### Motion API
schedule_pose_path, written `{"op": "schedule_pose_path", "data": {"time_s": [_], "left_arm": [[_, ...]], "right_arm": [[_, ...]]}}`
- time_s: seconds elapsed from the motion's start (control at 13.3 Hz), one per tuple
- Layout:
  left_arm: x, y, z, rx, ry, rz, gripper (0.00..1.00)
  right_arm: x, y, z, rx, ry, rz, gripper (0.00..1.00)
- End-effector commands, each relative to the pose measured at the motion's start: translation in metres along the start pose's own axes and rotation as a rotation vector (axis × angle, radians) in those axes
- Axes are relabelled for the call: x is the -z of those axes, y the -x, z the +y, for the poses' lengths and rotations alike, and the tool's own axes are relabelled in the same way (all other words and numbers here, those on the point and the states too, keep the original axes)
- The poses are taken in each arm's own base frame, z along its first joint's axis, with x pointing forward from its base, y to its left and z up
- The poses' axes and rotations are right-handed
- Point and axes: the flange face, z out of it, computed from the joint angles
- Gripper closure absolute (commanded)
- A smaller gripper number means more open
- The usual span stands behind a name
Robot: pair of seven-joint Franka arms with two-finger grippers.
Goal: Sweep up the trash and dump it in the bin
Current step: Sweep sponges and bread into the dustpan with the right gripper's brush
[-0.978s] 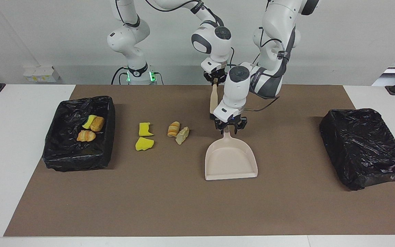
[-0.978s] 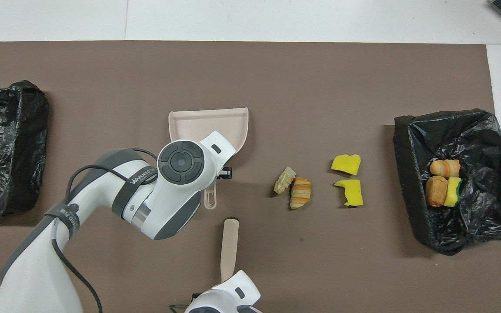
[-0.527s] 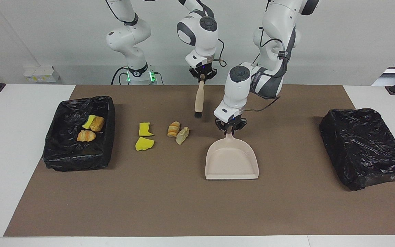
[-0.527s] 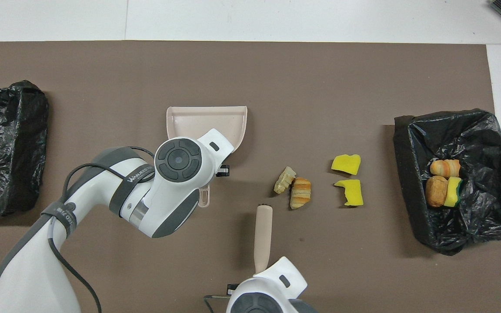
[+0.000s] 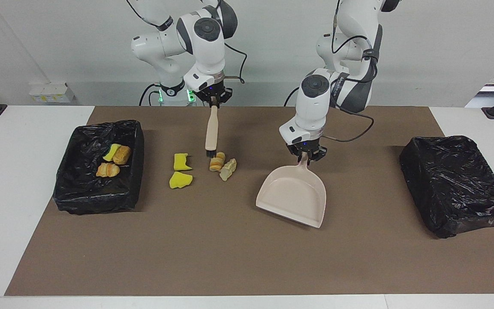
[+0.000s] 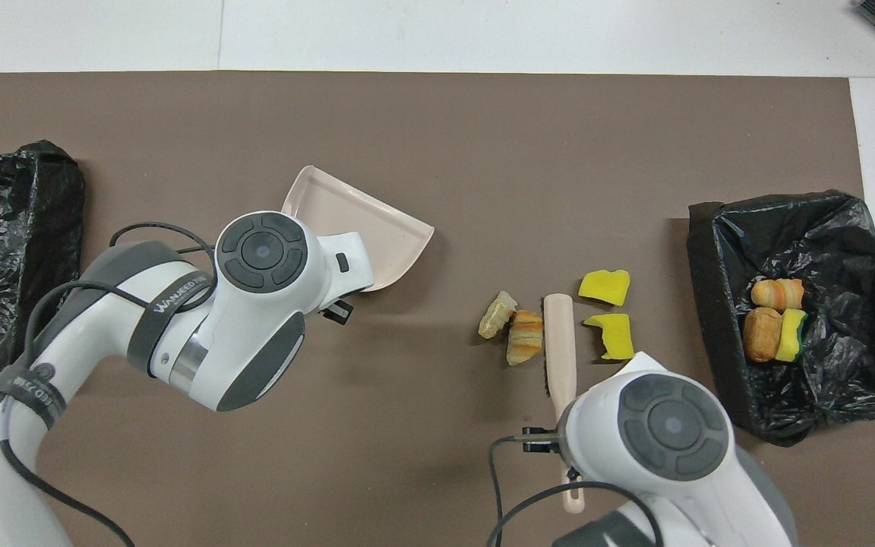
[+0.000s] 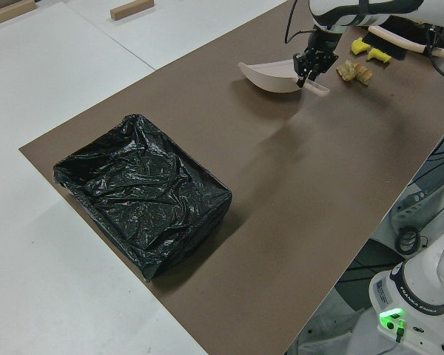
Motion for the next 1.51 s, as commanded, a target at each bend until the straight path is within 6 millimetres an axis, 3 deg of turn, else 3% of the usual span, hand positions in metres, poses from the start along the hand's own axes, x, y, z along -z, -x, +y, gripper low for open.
{"op": "schedule_pose_path", "data": {"time_s": [0.0, 0.3, 0.38, 0.53, 0.75, 0.83, 0.98, 1.05, 1.2, 1.43], "left_arm": [[0.001, 0.011, -0.013, -0.262, -0.016, -0.050, 0.98], [-0.001, 0.015, -0.015, -0.635, -0.033, -0.056, 1.00], [-0.004, 0.019, -0.013, -0.641, -0.034, -0.066, 1.00], [-0.017, 0.024, -0.004, -0.657, -0.027, -0.085, 1.00], [-0.016, 0.022, 0.004, -0.674, -0.042, -0.054, 1.00], [-0.015, 0.021, 0.007, -0.680, -0.044, -0.050, 1.00], [-0.021, 0.020, 0.023, -0.730, -0.073, -0.064, 1.00], [-0.025, 0.018, 0.030, -0.768, -0.108, -0.066, 1.00], [-0.028, 0.019, 0.030, -0.776, -0.117, -0.065, 1.00], [-0.029, 0.022, 0.037, -0.797, -0.123, -0.070, 1.00]], "right_arm": [[-0.001, -0.041, 0.038, 0.058, 0.059, 0.013, 1.00], [-0.020, -0.082, 0.109, 0.126, 0.126, 0.028, 1.00], [-0.025, -0.088, 0.131, 0.140, 0.116, 0.028, 1.00], [-0.036, -0.093, 0.152, 0.163, 0.103, 0.026, 1.00], [-0.050, -0.090, 0.160, 0.177, 0.086, -0.008, 1.00], [-0.057, -0.088, 0.172, 0.193, 0.059, -0.028, 1.00], [-0.077, -0.086, 0.181, 0.190, -0.007, -0.035, 1.00], [-0.093, -0.084, 0.180, 0.181, -0.008, -0.011, 1.00], [-0.104, -0.086, 0.178, 0.170, -0.022, 0.002, 1.00], [-0.103, -0.086, 0.170, 0.167, -0.042, 0.003, 1.00]]}}
